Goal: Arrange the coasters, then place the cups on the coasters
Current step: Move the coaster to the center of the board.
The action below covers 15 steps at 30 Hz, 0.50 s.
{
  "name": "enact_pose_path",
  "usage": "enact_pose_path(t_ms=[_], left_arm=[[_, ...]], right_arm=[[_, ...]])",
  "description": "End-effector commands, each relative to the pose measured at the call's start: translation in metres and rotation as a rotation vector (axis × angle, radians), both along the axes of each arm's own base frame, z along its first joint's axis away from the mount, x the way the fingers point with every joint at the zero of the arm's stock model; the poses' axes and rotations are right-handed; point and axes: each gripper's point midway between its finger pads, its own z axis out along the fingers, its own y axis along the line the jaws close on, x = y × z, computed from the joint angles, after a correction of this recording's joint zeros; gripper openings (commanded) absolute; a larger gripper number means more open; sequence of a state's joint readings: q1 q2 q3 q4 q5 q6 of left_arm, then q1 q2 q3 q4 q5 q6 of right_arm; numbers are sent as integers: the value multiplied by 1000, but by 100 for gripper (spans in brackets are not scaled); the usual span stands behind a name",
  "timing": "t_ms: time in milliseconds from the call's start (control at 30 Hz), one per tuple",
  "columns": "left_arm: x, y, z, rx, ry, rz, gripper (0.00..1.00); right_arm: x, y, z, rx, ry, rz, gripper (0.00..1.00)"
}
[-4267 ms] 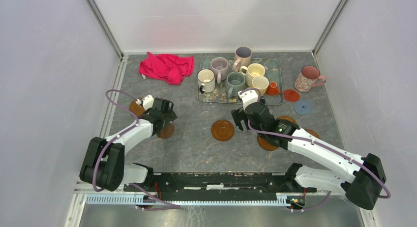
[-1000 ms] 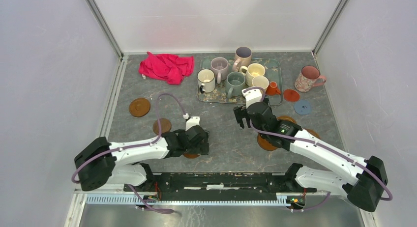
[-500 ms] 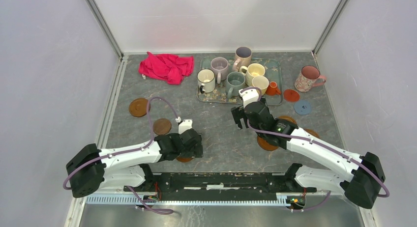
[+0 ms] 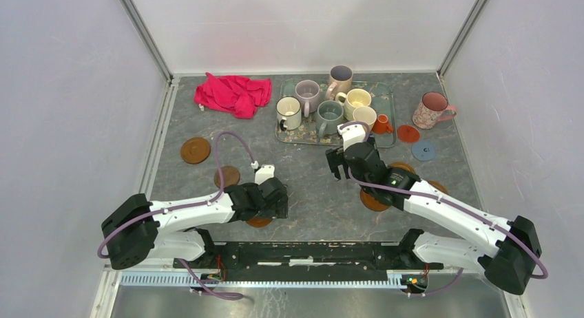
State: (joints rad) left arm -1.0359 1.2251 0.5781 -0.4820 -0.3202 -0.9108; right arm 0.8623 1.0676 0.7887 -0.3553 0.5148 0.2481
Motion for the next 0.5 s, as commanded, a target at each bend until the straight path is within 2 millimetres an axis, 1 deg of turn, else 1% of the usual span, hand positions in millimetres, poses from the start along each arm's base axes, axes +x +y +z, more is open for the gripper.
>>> enact_pose_path(t_ms=[0, 267, 367, 467], left_arm=[[-5, -3, 2, -1, 24, -33, 100], [9, -17, 37, -37, -38, -46, 100], [16, -20, 53, -49, -78, -41, 100], [25, -23, 71, -72, -132, -34, 100]], right_arm=[[3, -3, 20, 49, -51, -39, 98], [1, -22, 20, 27, -53, -130, 98], [-2, -31, 12, 21, -35, -177, 98], [-7, -41, -1, 21, 2, -218, 98]])
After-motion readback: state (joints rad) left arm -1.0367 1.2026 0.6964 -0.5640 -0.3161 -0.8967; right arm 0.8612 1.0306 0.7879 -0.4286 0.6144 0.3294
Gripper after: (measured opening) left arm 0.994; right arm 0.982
